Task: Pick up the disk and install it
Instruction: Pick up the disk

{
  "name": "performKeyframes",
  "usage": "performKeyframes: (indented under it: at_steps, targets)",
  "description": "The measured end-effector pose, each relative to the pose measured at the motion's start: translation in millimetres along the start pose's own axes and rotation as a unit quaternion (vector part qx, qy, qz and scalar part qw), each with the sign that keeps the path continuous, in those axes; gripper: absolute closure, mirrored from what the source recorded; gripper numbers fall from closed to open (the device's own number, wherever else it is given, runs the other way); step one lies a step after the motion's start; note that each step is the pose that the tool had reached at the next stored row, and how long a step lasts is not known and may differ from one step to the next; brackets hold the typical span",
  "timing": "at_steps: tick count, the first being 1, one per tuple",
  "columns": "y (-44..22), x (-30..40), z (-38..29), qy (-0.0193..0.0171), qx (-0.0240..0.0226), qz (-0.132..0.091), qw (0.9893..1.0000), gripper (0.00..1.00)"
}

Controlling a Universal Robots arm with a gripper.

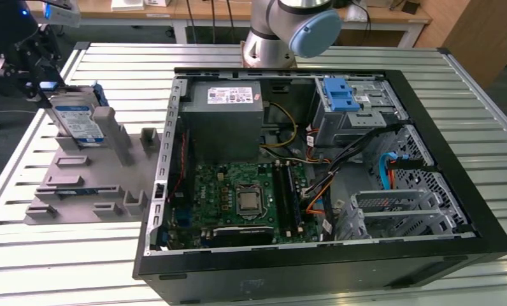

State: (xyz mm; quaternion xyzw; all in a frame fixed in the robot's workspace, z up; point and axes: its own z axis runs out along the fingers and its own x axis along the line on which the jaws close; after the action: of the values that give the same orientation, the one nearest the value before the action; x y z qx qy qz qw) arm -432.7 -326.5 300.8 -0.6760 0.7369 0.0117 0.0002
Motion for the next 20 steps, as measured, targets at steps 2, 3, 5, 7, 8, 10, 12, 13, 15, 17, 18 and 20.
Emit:
performKeyframes:
  at_steps: [2, 3, 5, 7, 8, 10, 12, 13, 15, 17, 18, 20]
  targets:
    - [0.3, 0.0, 1.0, 0.0, -0.0001, 0.0, 1.0, 0.39]
    - [0.3, 0.0, 0.9, 0.0001, -0.0001, 0.0, 1.0, 0.39]
    - [0.3, 0.0, 1.1, 0.0, -0.0001, 0.0, 1.0, 0.4]
    - [0.3, 0.0, 1.2, 0.0, 0.0, 0.0, 1.0, 0.46]
    - [0.3, 0.0, 1.3, 0.0, 0.0, 0.0, 1.0, 0.53]
    - [0.3, 0.0, 1.8, -0.0001, 0.0001, -0.001, 1.0, 0.53]
    - [0.3, 0.0, 2.6, 0.0, 0.0001, -0.001, 1.0, 0.53]
    - [0.3, 0.0, 3.2, 0.0, 0.0, -0.002, 1.0, 0.53]
    - [0.3, 0.0, 4.5, 0.0, 0.0, -0.002, 1.0, 0.53]
    - [0.3, 0.1, 5.7, 0.0001, 0.0, -0.002, 1.0, 0.53]
    - [0.3, 0.1, 6.4, 0.0004, 0.0, -0.002, 1.0, 0.53]
    - [0.3, 0.1, 7.8, 0.0014, 0.0001, -0.002, 1.0, 0.53]
